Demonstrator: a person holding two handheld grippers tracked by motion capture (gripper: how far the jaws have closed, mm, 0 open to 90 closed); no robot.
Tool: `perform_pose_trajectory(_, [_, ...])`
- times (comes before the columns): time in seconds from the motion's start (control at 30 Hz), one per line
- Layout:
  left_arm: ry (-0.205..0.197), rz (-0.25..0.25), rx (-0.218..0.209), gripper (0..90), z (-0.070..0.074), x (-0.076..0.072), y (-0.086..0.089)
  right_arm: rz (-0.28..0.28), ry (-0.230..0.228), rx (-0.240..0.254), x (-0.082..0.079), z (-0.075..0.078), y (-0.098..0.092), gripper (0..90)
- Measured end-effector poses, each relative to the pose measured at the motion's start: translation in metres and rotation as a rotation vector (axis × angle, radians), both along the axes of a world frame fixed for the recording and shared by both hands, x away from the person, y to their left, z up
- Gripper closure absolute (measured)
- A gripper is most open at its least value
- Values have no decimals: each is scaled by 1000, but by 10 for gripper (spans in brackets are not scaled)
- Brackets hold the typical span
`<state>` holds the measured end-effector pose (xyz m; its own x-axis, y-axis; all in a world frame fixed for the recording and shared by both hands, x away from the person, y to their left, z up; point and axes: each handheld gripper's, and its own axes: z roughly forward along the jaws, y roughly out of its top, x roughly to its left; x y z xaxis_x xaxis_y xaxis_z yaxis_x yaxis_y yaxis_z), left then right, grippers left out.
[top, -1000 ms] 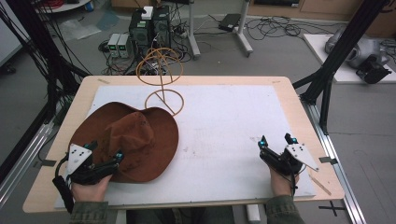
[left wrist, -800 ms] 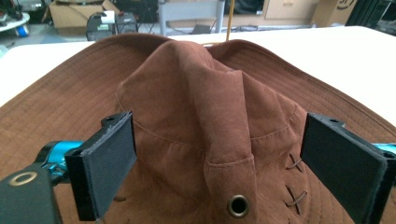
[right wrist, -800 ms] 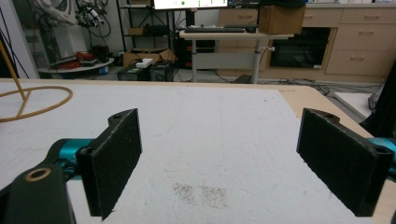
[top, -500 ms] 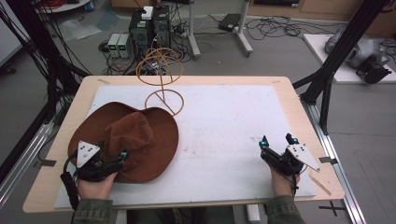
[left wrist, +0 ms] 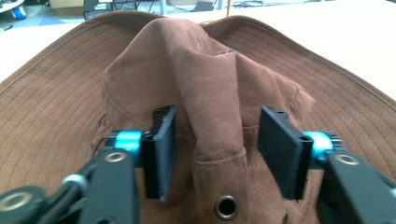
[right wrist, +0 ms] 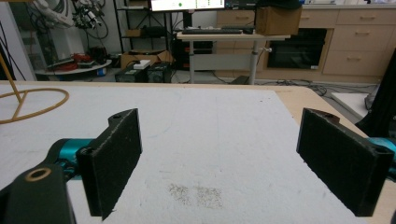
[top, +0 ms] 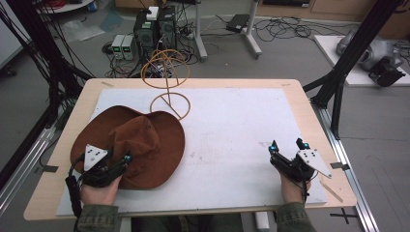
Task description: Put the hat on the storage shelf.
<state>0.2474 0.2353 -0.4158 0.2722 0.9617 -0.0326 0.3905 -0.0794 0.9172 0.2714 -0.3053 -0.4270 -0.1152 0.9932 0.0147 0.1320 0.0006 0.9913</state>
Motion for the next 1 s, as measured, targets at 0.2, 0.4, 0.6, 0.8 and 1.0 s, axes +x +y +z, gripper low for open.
perform_pose_trajectory(0.2, [22, 1, -8, 722, 0, 1, 4, 0, 2, 2, 0, 0, 1, 133])
perform_pose_trajectory(0.4, [22, -3, -22, 865, -1, 1, 5, 2, 8, -2, 0, -1, 2, 133])
perform_pose_trajectory(0.6, [-12, 3, -6, 878, -1, 0, 2, -1, 4, -2, 0, -1, 0, 133])
perform_pose_trajectory(0.8, [-46, 14, 1, 878, -1, -3, 2, 0, 7, 2, 0, -1, 0, 133])
perform_pose_trajectory(1.0, [-86, 6, 14, 878, 0, -6, 2, 1, 11, 1, 0, -1, 1, 133])
